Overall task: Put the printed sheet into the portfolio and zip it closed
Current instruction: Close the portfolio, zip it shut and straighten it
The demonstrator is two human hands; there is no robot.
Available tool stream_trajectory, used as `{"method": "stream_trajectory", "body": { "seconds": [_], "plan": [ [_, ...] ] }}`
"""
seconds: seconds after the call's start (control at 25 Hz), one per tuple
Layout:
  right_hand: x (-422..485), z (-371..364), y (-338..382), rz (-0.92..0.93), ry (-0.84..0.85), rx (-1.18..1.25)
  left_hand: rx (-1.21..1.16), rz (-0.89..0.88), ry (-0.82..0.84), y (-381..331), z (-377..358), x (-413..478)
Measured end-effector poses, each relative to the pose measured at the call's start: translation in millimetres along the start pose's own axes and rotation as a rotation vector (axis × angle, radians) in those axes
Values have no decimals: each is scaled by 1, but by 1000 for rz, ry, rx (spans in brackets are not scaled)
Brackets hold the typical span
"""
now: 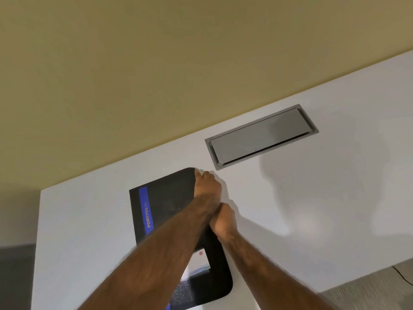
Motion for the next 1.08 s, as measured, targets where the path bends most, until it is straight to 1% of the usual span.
{"method": "stream_trajectory", "body": {
  "seconds": [0.08,0.2,0.32,0.48,0.56,0.64,0.72,0.76,0.84,0.88,0.96,1.08],
  "plan": [
    [2,-5,-3,-10,-5,5,-73,33,-24,6,0,1],
    [8,-10,-9,-54,-34,-54,-237,100,-110,23,2,9],
    [8,-12,-10,-50,-39,-91,-413,220,-159,50,0,21],
    [11,-11,-16,-97,-9,-88,-767,430,-100,83,-13,42],
    [16,-10,-11,-94,14,-124,-858,490,-45,91,-17,49],
    [30,-8,9,-21,23,-154,-897,509,4,94,-20,55],
    [51,-10,38,60,52,-93,-905,504,31,95,-22,59],
    [62,-13,53,68,71,-6,-895,493,32,95,-21,60],
    [80,-19,75,28,107,250,-856,460,22,95,-19,63],
    [89,-21,80,4,91,335,-842,447,18,95,-18,65],
    [104,-20,80,12,16,266,-821,432,8,97,-18,66],
    [113,-22,83,62,3,45,-742,429,-30,104,-22,68]
  ]
}}
Point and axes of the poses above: each hand's wrist, its own x-axis towards the middle knuckle, its own z-axis out of the back of the hand, y = z × x, the point moved 7 cm from there along x, towards the middle knuckle, and after that the axes turned 5 degrees about x, right-handed, at the moved point
